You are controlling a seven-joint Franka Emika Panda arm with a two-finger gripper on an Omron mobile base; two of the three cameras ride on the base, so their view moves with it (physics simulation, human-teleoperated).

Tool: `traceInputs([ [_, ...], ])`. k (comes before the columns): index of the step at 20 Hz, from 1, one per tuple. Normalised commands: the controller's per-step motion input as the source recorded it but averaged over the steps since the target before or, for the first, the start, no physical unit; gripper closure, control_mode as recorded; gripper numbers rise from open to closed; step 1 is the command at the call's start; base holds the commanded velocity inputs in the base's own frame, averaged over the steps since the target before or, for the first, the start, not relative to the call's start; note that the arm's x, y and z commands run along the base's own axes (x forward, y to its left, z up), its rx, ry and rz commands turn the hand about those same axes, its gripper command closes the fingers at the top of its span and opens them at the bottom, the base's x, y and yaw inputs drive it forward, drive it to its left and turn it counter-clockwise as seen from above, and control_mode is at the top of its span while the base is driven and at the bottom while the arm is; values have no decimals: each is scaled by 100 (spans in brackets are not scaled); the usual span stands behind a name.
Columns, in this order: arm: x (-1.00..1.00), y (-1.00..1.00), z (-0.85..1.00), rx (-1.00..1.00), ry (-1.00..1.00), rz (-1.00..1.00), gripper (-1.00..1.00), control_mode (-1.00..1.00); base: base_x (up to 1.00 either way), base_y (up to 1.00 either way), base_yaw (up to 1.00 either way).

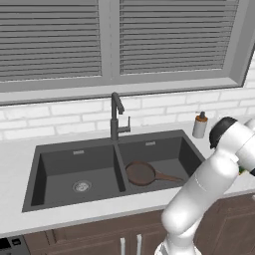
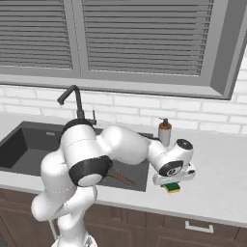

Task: Pick the pan and sponge and place them into the sink. Then turn on the water.

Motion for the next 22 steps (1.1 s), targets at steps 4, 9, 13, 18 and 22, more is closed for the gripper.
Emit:
traceInputs([
  [4, -39, 0, 1, 7, -2, 2, 100, -100, 0, 0, 0],
  [9, -18, 33, 48, 1, -5, 17, 100, -100, 0, 0, 0],
  [13, -7, 82, 82, -7, 0, 14, 100, -100, 0, 0, 0],
  [18, -24, 100, 78, -19, 0, 1, 100, -100, 0, 0, 0],
  [22, -11, 100, 57, -21, 0, 0, 100, -100, 0, 0, 0],
])
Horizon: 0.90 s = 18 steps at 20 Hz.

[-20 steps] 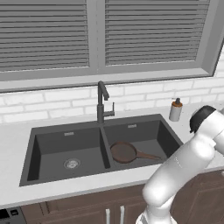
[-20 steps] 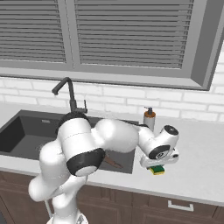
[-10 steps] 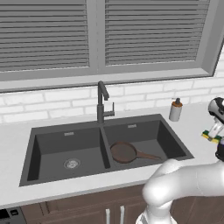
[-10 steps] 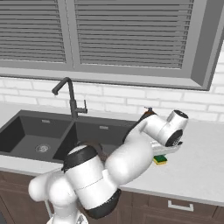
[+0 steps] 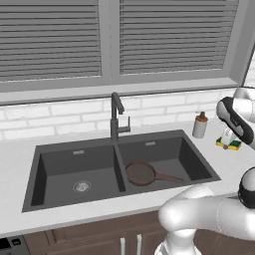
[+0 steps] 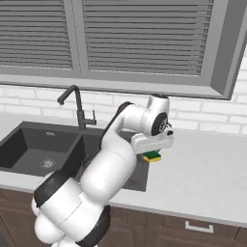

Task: Pick the pan and sponge and place them into the sink. Then turn on the water.

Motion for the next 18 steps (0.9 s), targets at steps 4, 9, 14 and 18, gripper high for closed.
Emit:
traceInputs([
  [4, 0, 97, 20, -10, 0, 1, 100, -100, 0, 0, 0],
  [9, 0, 81, 0, -1, 0, 7, 100, -100, 0, 0, 0],
  [14, 1, 65, 0, 3, 0, 23, 100, -100, 0, 0, 0],
  [18, 21, 53, 0, 6, 0, 28, 100, -100, 0, 0, 0],
])
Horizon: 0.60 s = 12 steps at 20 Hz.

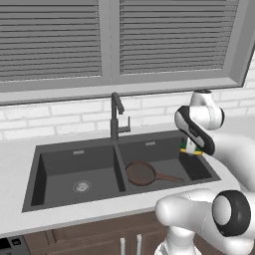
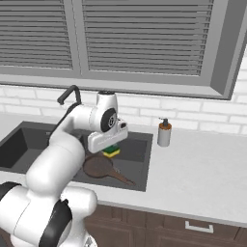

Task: Pick the pan and sponge and place them into the sink. Then turn on the water.

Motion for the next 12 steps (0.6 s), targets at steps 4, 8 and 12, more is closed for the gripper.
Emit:
traceInputs([
  [4, 43, 43, -4, 8, -7, 31, 100, -100, 0, 0, 0],
  [8, 46, 28, -5, 14, -1, 35, 100, -100, 0, 0, 0],
  [12, 44, 23, -14, 17, 0, 35, 100, -100, 0, 0, 0],
])
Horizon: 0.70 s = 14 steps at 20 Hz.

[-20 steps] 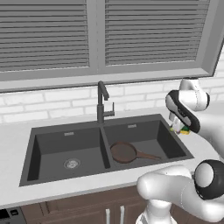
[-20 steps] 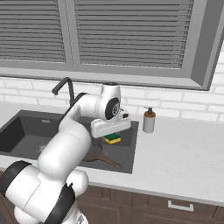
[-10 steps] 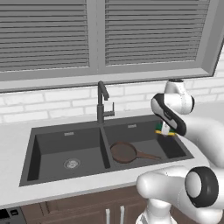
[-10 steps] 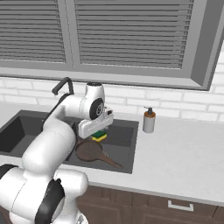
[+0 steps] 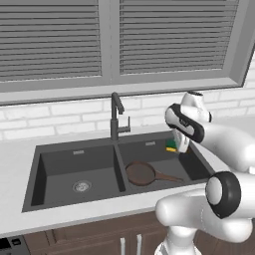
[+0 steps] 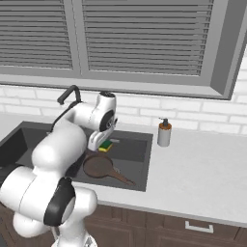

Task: Pick the pan and sponge and place them into the sink. Then turn on the water.

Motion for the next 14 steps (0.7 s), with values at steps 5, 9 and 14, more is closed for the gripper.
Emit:
traceInputs([
  [5, 36, 27, -23, 17, 0, 29, 100, -100, 0, 0, 0],
  [9, 27, 37, -35, 14, 0, 16, 100, -100, 0, 0, 0],
  [14, 28, 43, -35, 10, 0, 5, 100, -100, 0, 0, 0],
])
